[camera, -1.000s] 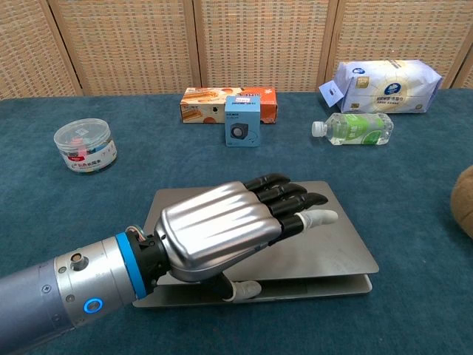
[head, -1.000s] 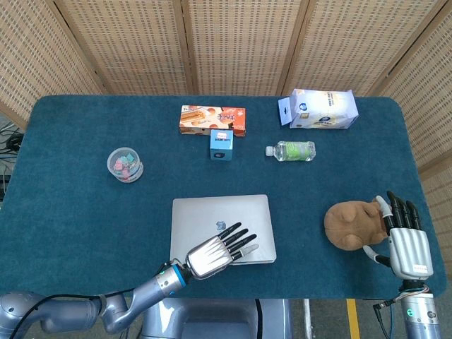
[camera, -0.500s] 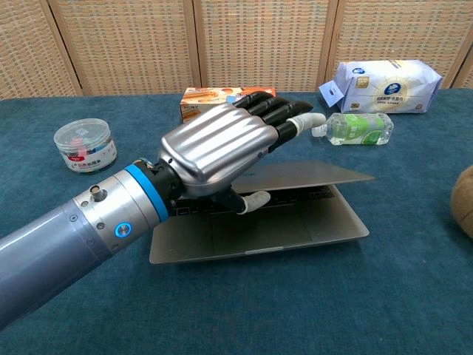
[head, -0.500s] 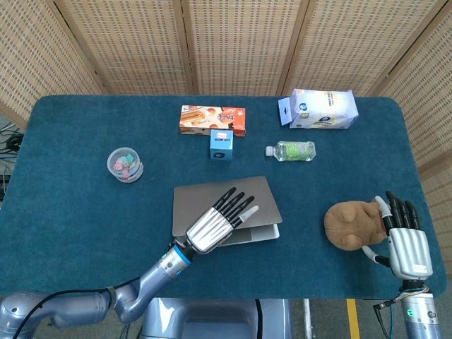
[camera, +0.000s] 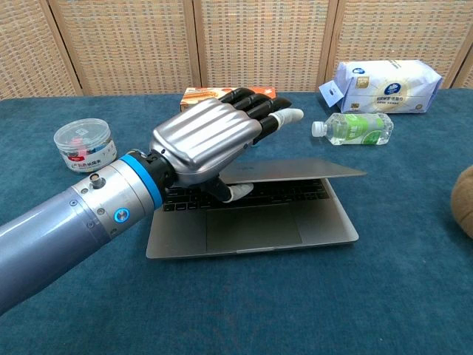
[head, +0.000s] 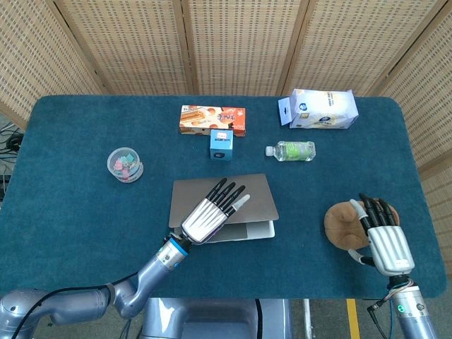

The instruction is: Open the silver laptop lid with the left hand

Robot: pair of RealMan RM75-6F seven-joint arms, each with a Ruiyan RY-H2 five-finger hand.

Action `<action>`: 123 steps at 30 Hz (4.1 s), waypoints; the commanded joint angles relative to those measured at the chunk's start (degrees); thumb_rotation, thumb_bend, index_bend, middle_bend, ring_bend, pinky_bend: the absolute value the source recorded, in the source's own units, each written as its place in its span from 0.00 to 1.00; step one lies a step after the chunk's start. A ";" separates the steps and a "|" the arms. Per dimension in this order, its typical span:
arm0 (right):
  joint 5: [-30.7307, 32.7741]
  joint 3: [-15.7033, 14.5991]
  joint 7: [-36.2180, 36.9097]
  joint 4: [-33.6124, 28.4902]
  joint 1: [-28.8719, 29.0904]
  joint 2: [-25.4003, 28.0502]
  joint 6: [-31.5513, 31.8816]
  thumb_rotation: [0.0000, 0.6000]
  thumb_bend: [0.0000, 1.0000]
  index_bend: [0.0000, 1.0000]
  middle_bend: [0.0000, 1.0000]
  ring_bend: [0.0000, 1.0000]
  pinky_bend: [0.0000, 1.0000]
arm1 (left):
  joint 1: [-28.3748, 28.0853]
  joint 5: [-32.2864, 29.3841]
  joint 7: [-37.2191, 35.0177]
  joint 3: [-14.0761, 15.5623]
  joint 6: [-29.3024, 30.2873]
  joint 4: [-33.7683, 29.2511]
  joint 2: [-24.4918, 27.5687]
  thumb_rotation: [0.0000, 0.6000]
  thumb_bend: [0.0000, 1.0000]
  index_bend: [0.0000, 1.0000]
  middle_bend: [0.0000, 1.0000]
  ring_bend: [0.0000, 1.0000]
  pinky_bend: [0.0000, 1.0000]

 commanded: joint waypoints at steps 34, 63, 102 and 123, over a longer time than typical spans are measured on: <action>-7.23 -5.09 8.86 8.80 22.38 -9.74 -26.25 1.00 1.00 0.19 0.10 0.04 0.17 | -2.18 -1.26 -0.52 1.06 1.46 -3.14 3.93 1.00 0.37 0.00 0.00 0.00 0.00; 1.20 -5.42 -2.52 8.89 25.12 -14.35 -32.08 1.00 1.00 0.21 0.21 0.15 0.23 | -3.41 -2.93 0.35 0.58 1.95 -4.97 5.20 1.00 0.37 0.00 0.00 0.00 0.00; -1.96 -7.98 -4.58 12.02 25.55 -17.01 -28.19 1.00 1.00 0.25 0.21 0.15 0.23 | -10.43 -11.45 6.70 -8.56 1.38 -2.57 6.35 1.00 0.37 0.00 0.00 0.00 0.00; -0.81 -7.91 -5.56 10.91 25.72 -16.30 -28.08 1.00 1.00 0.28 0.25 0.18 0.23 | -15.10 -18.09 11.12 -12.16 1.95 2.51 4.44 1.00 0.37 0.00 0.00 0.00 0.00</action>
